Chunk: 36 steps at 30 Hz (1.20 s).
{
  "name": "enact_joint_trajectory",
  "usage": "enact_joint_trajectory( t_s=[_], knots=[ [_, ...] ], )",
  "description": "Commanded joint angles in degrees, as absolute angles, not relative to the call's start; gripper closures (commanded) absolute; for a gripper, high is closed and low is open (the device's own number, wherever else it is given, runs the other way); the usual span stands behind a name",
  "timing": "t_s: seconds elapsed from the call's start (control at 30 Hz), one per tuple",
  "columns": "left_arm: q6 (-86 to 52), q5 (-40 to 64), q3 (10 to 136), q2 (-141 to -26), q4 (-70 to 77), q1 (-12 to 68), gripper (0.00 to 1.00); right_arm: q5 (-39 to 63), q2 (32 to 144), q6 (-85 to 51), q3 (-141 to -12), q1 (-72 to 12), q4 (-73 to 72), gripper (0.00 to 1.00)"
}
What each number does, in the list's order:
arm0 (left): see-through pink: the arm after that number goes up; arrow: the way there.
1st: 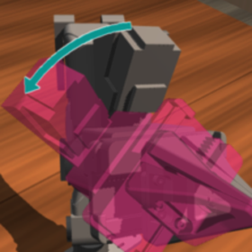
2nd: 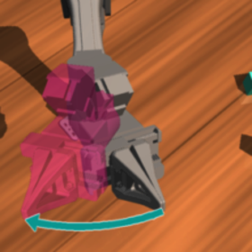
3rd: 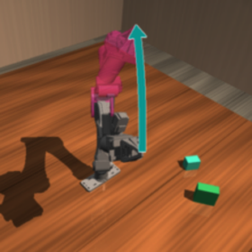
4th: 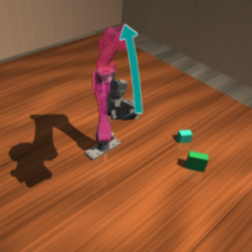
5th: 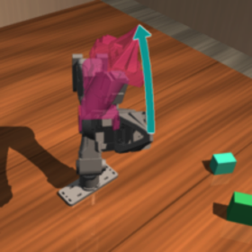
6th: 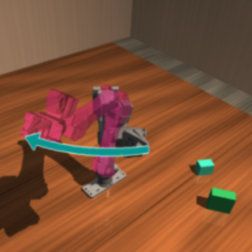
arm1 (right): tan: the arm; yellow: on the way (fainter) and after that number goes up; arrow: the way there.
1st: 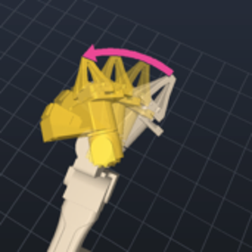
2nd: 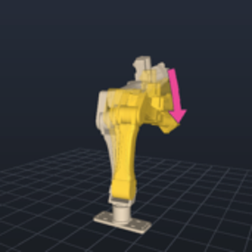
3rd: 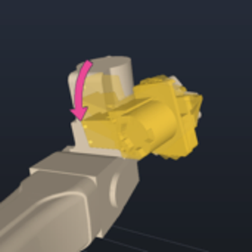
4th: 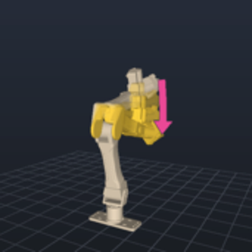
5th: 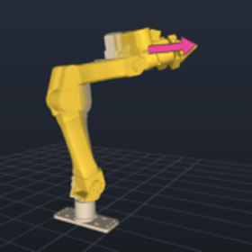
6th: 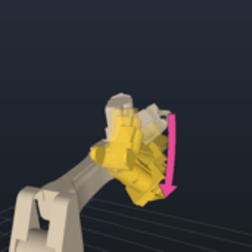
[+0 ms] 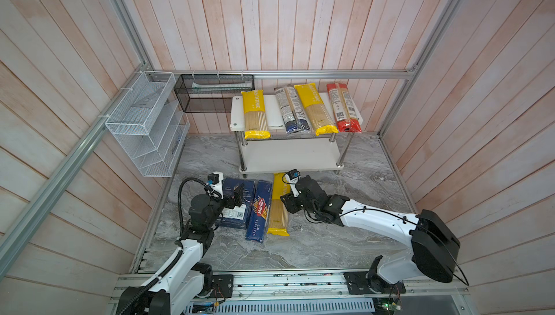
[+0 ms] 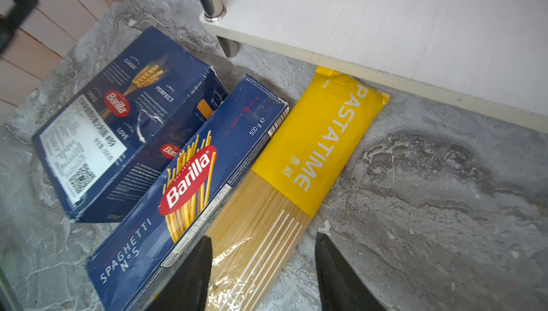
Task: Arrange pasta packages on shelves
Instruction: Rotate the pasta bag at the center of the table.
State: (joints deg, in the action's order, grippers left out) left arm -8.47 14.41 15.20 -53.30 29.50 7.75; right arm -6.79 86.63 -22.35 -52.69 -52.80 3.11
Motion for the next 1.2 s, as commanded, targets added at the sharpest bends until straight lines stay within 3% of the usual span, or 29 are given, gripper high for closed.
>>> enact_joint_trajectory(
  t_s=[0.0,0.87,1.17],
  knots=[
    [-9.0,17.4,14.6,-53.1,30.8,6.9,0.00,-6.4,91.1,-24.9,-56.8,-52.9,4.3,0.44],
    [-9.6,17.3,13.2,-50.9,31.5,6.3,0.00,-8.3,107.0,-28.1,-62.9,-52.8,10.9,0.44],
    [-9.6,17.3,13.1,-50.9,31.5,6.3,0.00,-11.7,102.5,-29.6,-55.8,-50.5,12.8,0.44]
  ],
)
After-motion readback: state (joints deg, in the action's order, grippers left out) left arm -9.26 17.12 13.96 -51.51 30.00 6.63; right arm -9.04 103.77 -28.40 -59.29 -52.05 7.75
